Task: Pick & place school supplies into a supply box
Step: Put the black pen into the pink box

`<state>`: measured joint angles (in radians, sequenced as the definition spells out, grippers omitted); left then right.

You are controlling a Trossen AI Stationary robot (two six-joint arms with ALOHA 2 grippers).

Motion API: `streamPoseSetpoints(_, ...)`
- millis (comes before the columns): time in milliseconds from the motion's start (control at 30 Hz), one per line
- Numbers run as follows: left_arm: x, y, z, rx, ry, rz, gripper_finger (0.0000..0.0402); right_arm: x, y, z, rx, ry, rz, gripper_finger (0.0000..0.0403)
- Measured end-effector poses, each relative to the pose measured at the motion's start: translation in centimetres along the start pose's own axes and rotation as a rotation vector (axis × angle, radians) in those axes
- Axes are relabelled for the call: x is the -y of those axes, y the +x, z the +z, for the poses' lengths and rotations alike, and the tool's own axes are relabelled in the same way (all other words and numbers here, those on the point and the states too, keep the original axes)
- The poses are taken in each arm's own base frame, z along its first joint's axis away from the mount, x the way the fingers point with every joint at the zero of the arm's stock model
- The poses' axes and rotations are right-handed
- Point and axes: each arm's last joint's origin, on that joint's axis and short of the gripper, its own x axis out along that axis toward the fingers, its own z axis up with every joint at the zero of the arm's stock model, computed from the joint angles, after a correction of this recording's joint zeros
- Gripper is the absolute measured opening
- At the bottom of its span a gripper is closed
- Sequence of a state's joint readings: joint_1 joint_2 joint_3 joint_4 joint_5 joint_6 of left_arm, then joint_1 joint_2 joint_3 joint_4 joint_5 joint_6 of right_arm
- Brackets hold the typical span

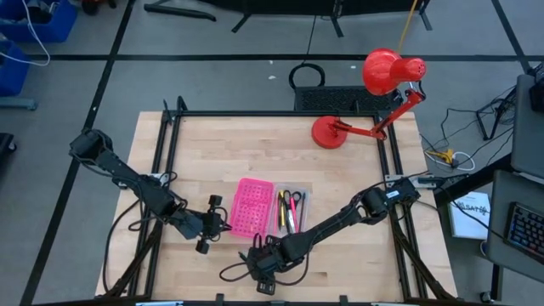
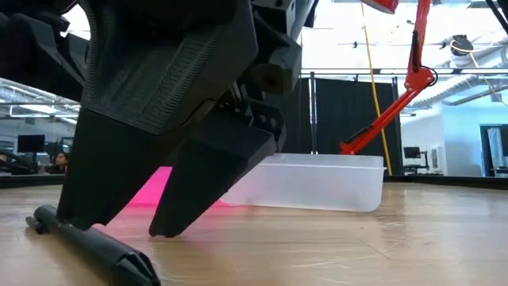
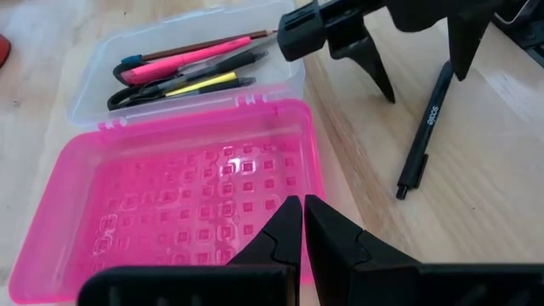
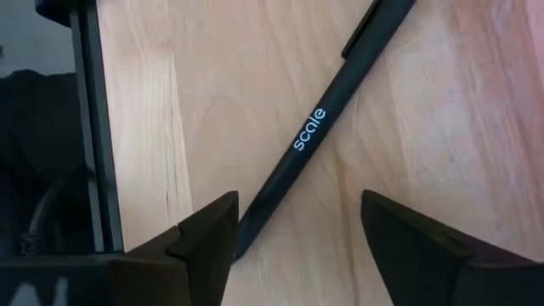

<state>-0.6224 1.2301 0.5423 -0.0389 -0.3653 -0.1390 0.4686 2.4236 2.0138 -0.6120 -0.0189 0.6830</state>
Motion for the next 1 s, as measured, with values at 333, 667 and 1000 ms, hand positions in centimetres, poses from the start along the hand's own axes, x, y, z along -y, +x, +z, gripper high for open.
streamPoseSetpoints(333, 0.4, 0.0, -0.1, -0.016, 0.054, -0.118, 0.0026, 0.2, -0.6, 0.1, 0.038, -0.070, -0.032, 0.0242)
streamPoseSetpoints(667, 2.2, -1.2, 1.7, 0.036, 0.146, -0.209, 0.0026, -0.2, -2.3, 0.9, 0.129, -0.127, -0.064, 0.0242)
streamPoseSetpoints(1000, 7.8, 0.0, 3.7, 0.007, 0.354, -0.250, 0.0026, -1.3, -2.8, 0.3, 0.132, -0.142, -0.044, 0.0242)
